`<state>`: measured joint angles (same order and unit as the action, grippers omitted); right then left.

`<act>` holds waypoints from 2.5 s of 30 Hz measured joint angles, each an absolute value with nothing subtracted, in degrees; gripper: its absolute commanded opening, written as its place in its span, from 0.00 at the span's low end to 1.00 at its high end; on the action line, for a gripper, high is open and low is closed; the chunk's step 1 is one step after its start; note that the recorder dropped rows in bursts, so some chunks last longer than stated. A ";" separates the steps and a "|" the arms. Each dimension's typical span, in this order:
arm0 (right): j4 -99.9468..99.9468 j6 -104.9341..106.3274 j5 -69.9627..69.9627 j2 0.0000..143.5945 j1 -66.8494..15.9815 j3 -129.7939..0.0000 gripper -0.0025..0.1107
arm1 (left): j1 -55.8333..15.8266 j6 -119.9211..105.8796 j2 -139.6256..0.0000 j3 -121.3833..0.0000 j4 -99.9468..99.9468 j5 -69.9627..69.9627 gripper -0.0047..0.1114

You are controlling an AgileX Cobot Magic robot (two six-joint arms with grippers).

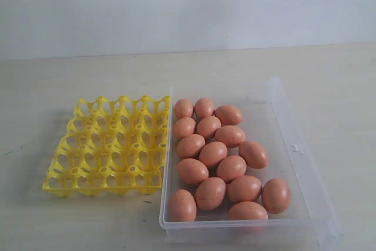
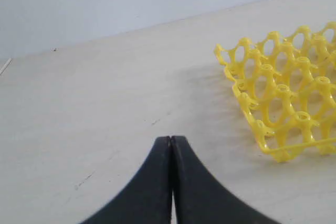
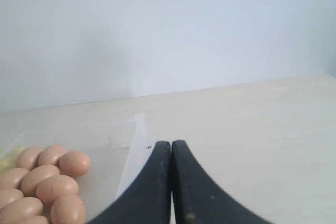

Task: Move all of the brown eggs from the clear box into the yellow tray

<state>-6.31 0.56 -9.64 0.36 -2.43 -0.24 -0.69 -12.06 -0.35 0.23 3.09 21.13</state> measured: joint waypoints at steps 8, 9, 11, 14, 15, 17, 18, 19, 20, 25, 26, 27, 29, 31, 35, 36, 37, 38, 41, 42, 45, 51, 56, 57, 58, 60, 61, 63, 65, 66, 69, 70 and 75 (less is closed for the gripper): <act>-6.31 0.56 -9.64 0.36 -2.43 -0.24 0.02 | -0.69 -12.06 -0.35 0.23 3.09 21.13 0.04; -6.31 0.56 -9.64 0.36 -2.43 -0.24 0.02 | -0.69 -12.06 -0.35 0.23 3.09 21.13 0.04; -6.31 0.56 -9.64 0.36 -2.43 -0.24 0.02 | -0.69 -12.06 -0.35 0.23 3.09 21.13 0.04; -6.31 0.56 -9.64 0.36 -2.43 -0.24 0.02 | -0.69 -12.06 -0.35 0.23 3.09 21.13 0.04; -6.31 0.56 -9.64 0.36 -2.43 -0.24 0.02 | -0.69 -12.06 -0.35 0.23 3.09 21.13 0.04; -6.31 0.56 -9.64 0.36 -2.43 -0.24 0.02 | -0.69 -12.06 -0.35 0.23 3.09 21.13 0.04; -6.31 0.56 -9.64 0.36 -2.43 -0.24 0.02 | -0.69 -12.06 -0.35 0.23 3.09 21.13 0.04; -6.31 0.56 -9.64 0.36 -2.43 -0.24 0.02 | -0.69 -12.06 -0.35 0.23 3.09 21.13 0.04; -6.31 0.56 -9.64 0.36 -2.43 -0.24 0.02 | -0.69 -12.06 -0.35 0.23 3.09 21.13 0.04; -6.31 0.56 -9.64 0.36 -2.43 -0.24 0.02 | -0.69 -12.06 -0.35 0.23 3.09 21.13 0.04; -6.31 0.56 -9.64 0.36 -2.43 -0.24 0.02 | -0.69 -12.06 -0.35 0.23 3.09 21.13 0.04; -6.31 0.56 -9.64 0.36 -2.43 -0.24 0.02 | -0.69 -12.06 -0.35 0.23 3.09 21.13 0.04; -6.31 0.56 -9.64 0.36 -2.43 -0.24 0.02 | -0.69 -12.06 -0.35 0.23 3.09 21.13 0.04; -6.31 0.56 -9.64 0.36 -2.43 -0.24 0.02 | -0.69 -12.06 -0.35 0.23 3.09 21.13 0.04; -6.31 0.56 -9.52 0.36 -2.43 -0.24 0.02 | -0.69 -12.06 -0.35 0.23 3.09 21.13 0.04; -6.31 0.56 -9.52 0.36 -2.43 -0.24 0.02 | -0.69 -12.06 -0.35 0.23 3.09 21.13 0.04; -6.31 0.56 -9.25 0.36 -2.43 -0.24 0.02 | -0.69 -12.06 -0.35 0.23 3.09 21.13 0.04; -6.31 0.56 -8.85 0.36 -2.43 -0.24 0.02 | -0.69 -12.06 -0.35 0.23 3.09 21.13 0.04; -7.15 0.42 -7.07 0.36 -2.43 -0.24 0.02 | -0.69 -12.06 -0.35 0.23 3.09 21.13 0.04; -9.10 0.00 -6.86 0.36 -2.43 -0.24 0.02 | -0.69 -12.06 -0.35 0.23 3.09 21.13 0.04; -12.30 -4.53 -6.59 0.36 -2.43 -0.24 0.02 | -0.69 -12.06 -0.35 0.23 3.09 21.13 0.04; -12.91 -12.27 -6.54 0.36 -2.43 -0.54 0.02 | -0.69 -12.06 -0.35 0.23 3.09 21.13 0.04; -13.84 -13.26 -9.02 6.13 -2.43 -7.22 0.02 | -0.69 -12.06 -0.35 0.23 3.09 21.13 0.04; -13.72 -13.26 -9.87 8.52 -2.43 -9.31 0.02 | -0.69 -12.06 -0.35 0.23 3.09 21.13 0.04; -13.37 -13.26 -10.80 10.64 -2.43 -11.09 0.02 | -0.69 -12.06 -0.35 0.23 3.09 21.13 0.04; -11.76 -13.26 -13.63 16.72 -2.30 -15.67 0.02 | -0.69 -12.06 -0.35 0.23 3.09 21.13 0.04; -10.63 -13.26 -15.32 20.10 -2.31 -18.12 0.02 | -0.69 -12.06 -0.35 0.23 3.09 21.13 0.04; -8.20 -12.76 -18.53 26.84 -2.76 -22.91 0.02 | -0.69 -12.06 -0.35 0.23 3.09 21.13 0.04; -6.71 -10.20 -21.92 34.85 -4.54 -28.50 0.02 | -0.69 -12.06 -0.35 0.23 3.09 21.13 0.04; -5.90 -8.41 -23.52 38.90 -6.07 -31.35 0.02 | -0.69 -12.06 -0.35 0.23 3.09 21.13 0.04; -3.41 -4.02 -28.12 50.04 -11.31 -39.16 0.02 | -0.69 -12.06 -0.35 0.23 3.09 21.13 0.04; -2.66 -3.18 -29.63 53.93 -13.18 -41.89 0.02 | -0.69 -12.06 -0.35 0.23 3.09 21.13 0.04; 0.72 0.46 -34.83 70.91 -19.97 -52.80 0.02 | -0.69 -12.06 -0.35 0.23 3.09 21.13 0.04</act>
